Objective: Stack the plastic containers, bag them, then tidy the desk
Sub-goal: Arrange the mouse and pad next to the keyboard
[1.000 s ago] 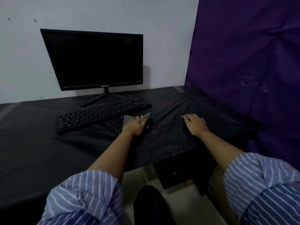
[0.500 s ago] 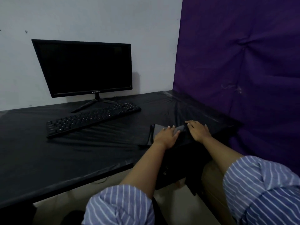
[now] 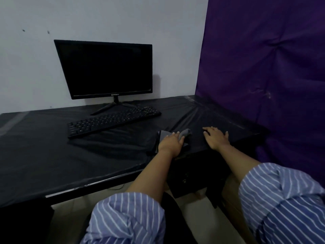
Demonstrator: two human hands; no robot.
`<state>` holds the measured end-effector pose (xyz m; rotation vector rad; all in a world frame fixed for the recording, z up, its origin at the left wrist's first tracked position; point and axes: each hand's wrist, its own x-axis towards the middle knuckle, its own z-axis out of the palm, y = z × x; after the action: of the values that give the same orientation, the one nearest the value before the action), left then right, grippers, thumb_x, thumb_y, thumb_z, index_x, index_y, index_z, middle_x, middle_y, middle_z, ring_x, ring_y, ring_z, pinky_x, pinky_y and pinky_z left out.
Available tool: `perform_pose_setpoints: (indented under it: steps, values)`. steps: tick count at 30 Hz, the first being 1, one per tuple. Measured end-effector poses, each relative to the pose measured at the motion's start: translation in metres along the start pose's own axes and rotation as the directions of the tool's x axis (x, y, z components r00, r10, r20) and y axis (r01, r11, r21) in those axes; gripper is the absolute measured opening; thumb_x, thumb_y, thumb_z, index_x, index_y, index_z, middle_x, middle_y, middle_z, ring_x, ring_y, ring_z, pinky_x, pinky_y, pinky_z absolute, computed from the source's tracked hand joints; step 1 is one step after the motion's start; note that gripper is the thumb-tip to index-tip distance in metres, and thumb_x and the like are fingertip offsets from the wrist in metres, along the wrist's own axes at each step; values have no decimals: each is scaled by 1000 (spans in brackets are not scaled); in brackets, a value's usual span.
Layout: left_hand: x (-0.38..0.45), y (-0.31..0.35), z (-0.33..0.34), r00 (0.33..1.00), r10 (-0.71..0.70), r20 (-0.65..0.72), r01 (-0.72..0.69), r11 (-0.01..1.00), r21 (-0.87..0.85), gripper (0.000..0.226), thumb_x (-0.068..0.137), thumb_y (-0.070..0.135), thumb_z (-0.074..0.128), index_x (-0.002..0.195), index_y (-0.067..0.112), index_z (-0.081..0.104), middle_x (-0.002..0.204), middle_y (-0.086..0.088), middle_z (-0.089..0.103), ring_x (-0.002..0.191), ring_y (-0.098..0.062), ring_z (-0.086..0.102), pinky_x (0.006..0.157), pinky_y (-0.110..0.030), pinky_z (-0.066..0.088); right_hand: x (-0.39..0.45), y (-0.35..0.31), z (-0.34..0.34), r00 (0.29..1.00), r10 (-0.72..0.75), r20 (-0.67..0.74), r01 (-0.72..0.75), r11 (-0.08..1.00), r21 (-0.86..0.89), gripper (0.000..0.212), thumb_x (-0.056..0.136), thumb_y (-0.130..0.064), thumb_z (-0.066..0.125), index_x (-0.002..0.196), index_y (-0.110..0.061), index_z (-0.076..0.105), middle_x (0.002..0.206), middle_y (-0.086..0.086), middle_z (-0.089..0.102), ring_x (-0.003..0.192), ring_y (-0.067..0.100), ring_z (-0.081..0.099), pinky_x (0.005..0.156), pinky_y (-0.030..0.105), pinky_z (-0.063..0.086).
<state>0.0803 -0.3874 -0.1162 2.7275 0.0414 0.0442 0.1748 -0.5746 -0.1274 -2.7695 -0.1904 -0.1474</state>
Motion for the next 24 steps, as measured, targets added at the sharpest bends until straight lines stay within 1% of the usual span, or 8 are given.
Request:
perform_pose_setpoints:
  steps: [3, 5, 10, 13, 15, 19, 22, 24]
  values:
    - [-13, -21, -11, 997, -51, -64, 52, 999, 15, 54, 104, 41, 25, 149, 12, 28, 149, -11, 39, 136, -33, 37, 108, -39, 30, -7, -15, 1, 999, -44, 8, 44, 999, 17, 43, 102, -38, 30, 143, -31, 42, 156, 1, 31, 145, 21, 25, 118, 55, 1]
    - [-19, -37, -17, 993, -81, -81, 83, 996, 20, 54, 104, 40, 26, 148, 10, 30, 147, -13, 41, 133, -33, 40, 106, -38, 32, -9, -23, 2, 998, -62, 16, 61, 998, 22, 43, 102, -38, 30, 142, -31, 42, 156, 2, 32, 144, 22, 27, 118, 55, 2]
    - [-26, -79, -36, 979, -184, -89, 186, 982, 24, 57, 103, 40, 27, 150, 8, 25, 154, -13, 31, 139, -32, 33, 112, -36, 27, -12, -36, 2, 997, -70, 39, 68, 996, 53, 43, 102, -38, 29, 142, -30, 43, 154, 2, 34, 142, 23, 29, 118, 55, 2]
    - [-26, -91, -40, 971, -216, -105, 219, 975, 23, 57, 104, 39, 26, 150, 7, 25, 154, -14, 30, 139, -35, 32, 113, -37, 25, -14, -37, 4, 995, -58, 82, 54, 997, 54, 44, 102, -40, 28, 142, -31, 42, 156, 3, 31, 143, 23, 28, 118, 55, 1]
    - [-26, -88, -40, 969, -229, -94, 232, 972, 25, 57, 104, 39, 25, 151, 6, 23, 155, -14, 28, 140, -37, 29, 114, -38, 24, -15, -36, 7, 995, -55, 84, 51, 997, 48, 44, 102, -41, 27, 143, -32, 42, 156, 2, 29, 144, 23, 27, 118, 55, 2]
    - [-27, -63, -37, 979, -199, -46, 201, 978, 54, 55, 106, 32, 19, 151, 2, 15, 159, -12, 16, 145, -30, 18, 116, -34, 13, -14, -37, 8, 996, -46, 80, 41, 997, 66, 45, 102, -42, 26, 142, -31, 43, 156, 0, 30, 143, 22, 28, 118, 55, 3]
    - [-23, -50, -28, 980, -190, -59, 190, 982, -14, 54, 106, 32, 18, 151, 3, 18, 158, -14, 18, 145, -30, 19, 116, -35, 14, -12, -37, 6, 996, -39, 85, 31, 995, 99, 45, 102, -41, 24, 140, -29, 46, 153, 1, 35, 140, 23, 33, 117, 56, 5]
    - [-19, -39, -21, 982, -188, -37, 184, 980, -76, 53, 105, 31, 15, 152, 6, 18, 159, -14, 15, 146, -28, 16, 117, -37, 12, -13, -37, 4, 996, -39, 80, 28, 991, 134, 46, 102, -41, 23, 138, -27, 48, 150, 2, 40, 137, 26, 38, 117, 55, 7]
